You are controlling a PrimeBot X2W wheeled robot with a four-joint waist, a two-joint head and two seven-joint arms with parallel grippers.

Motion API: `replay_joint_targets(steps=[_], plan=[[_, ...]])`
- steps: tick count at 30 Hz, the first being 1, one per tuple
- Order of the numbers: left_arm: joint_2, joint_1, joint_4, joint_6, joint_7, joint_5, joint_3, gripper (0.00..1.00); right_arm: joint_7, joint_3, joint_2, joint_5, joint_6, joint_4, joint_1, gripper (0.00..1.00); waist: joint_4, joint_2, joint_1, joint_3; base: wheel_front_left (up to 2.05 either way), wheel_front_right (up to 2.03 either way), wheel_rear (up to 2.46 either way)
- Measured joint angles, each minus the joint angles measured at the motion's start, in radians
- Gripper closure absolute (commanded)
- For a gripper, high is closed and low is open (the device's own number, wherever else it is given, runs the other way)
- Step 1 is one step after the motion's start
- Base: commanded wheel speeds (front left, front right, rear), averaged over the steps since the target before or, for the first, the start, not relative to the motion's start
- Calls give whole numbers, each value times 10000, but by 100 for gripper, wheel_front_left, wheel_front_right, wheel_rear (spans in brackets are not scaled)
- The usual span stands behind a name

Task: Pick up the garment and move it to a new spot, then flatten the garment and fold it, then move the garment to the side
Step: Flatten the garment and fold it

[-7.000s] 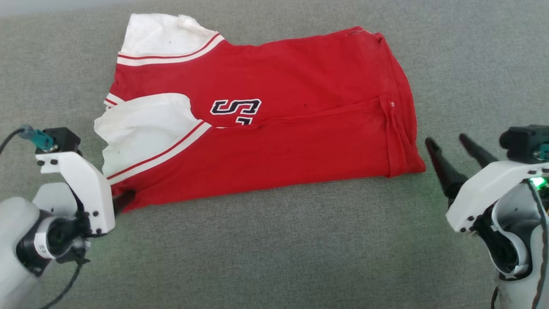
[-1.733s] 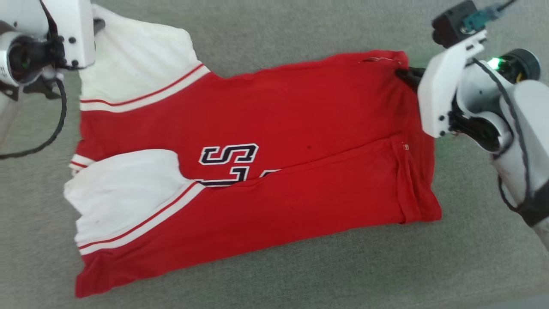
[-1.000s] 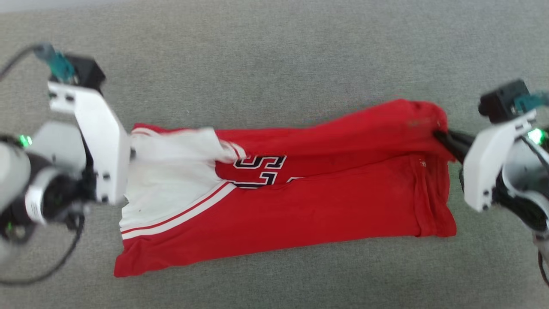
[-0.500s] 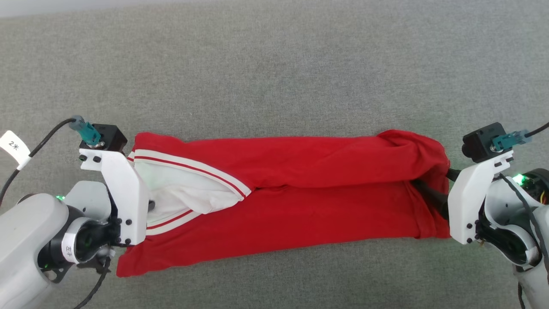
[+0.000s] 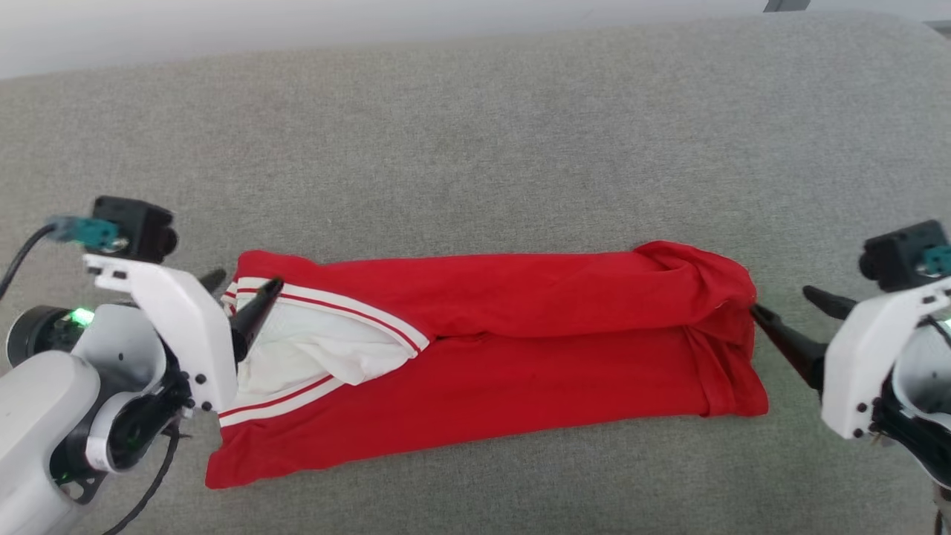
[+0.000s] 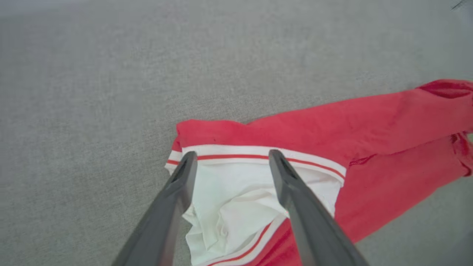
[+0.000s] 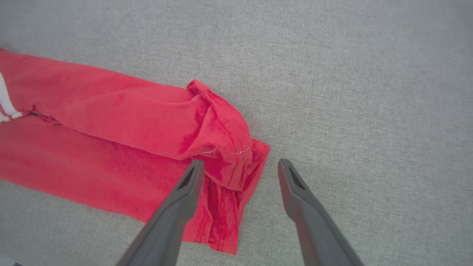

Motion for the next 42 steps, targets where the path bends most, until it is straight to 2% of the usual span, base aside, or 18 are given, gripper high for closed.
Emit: replay_joint_targets(steps=[8,9,17,22,26,32,36,39,42], plan=[[-21,748,-82,-357,-2842,621,667,0,-79,-1227,543,-245,0,-631,557,0,0,0,0,-108,0,0,0],[-31,929,-65,-435,-3620,830,802,0,-96,-1369,640,-242,0,-612,630,0,33,0,0,-110,0,0,0],[-255,1976,286,-353,-6194,1300,1346,0,-245,-1682,943,-121,0,77,764,0,299,0,0,-81,0,0,0],[-627,2638,523,-355,-6715,1453,1850,0,-343,-1661,980,21,0,895,691,0,606,0,0,-38,0,0,0],[-1147,3172,639,-418,-6775,2094,2646,0,-414,-1522,922,150,0,1756,397,0,905,0,0,-4,0,0,0],[-2385,4201,633,-1041,-6786,3421,4332,0,-435,-984,748,616,0,3335,-244,0,1413,0,0,25,0,0,0],[-3179,4722,813,-1620,-6786,4128,5242,0,259,-514,579,1047,-6,4330,-775,0,1708,0,0,6,0,0,0],[-3701,5069,997,-2042,-6788,4615,5868,0,830,-259,428,1494,-52,4830,-1143,100,1893,0,0,-52,0,0,0],[-4263,5310,1147,-2466,-6788,5124,6314,0,1051,-35,384,2034,-52,5056,-1312,100,2061,0,0,-122,0,0,0]])
